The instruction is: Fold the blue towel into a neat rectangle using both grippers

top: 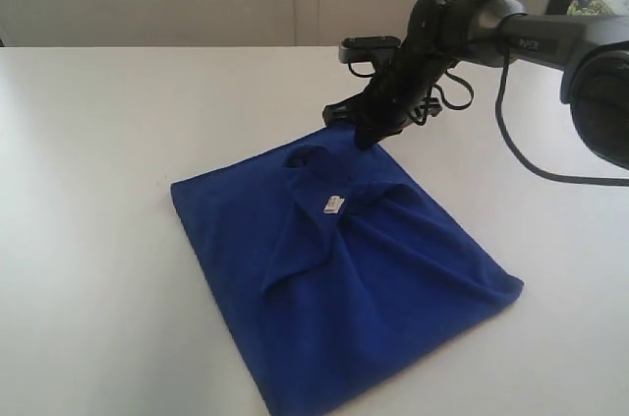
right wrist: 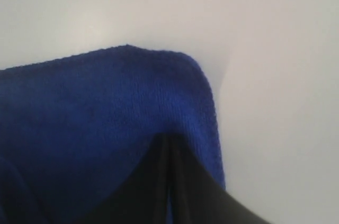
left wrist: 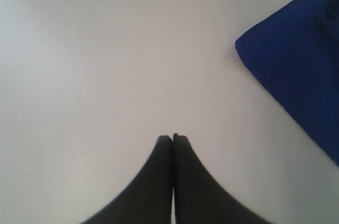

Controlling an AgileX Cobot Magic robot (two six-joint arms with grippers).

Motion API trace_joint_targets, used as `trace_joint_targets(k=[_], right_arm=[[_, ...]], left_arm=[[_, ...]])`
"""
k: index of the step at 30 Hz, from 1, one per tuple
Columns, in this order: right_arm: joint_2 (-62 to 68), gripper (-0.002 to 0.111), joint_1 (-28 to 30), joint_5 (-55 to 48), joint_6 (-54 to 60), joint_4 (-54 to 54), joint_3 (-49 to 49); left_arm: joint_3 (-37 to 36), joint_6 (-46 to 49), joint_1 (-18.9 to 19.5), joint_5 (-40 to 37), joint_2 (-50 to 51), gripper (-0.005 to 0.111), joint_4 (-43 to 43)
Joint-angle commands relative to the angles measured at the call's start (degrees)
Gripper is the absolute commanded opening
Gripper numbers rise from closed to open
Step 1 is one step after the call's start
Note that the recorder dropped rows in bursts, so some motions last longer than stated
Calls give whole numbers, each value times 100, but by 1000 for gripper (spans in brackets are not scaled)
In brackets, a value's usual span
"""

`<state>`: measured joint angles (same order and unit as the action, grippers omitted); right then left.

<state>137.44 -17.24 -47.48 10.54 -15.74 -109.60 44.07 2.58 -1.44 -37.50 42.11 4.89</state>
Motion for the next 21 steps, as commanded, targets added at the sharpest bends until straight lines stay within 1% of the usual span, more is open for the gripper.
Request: trace_joint_targets(k=[1,11,21], right_arm=[[121,0,353,-234,-366,484,37],[121,0,902,-517,-824,843,37],[121,0,1158,-622,-1103,1124,37]], left_arm=[[-32,26,12,-22,-50,0,19],[-32,26,12,-22,-50,0,19],[-32,26,12,-22,-50,0,19]])
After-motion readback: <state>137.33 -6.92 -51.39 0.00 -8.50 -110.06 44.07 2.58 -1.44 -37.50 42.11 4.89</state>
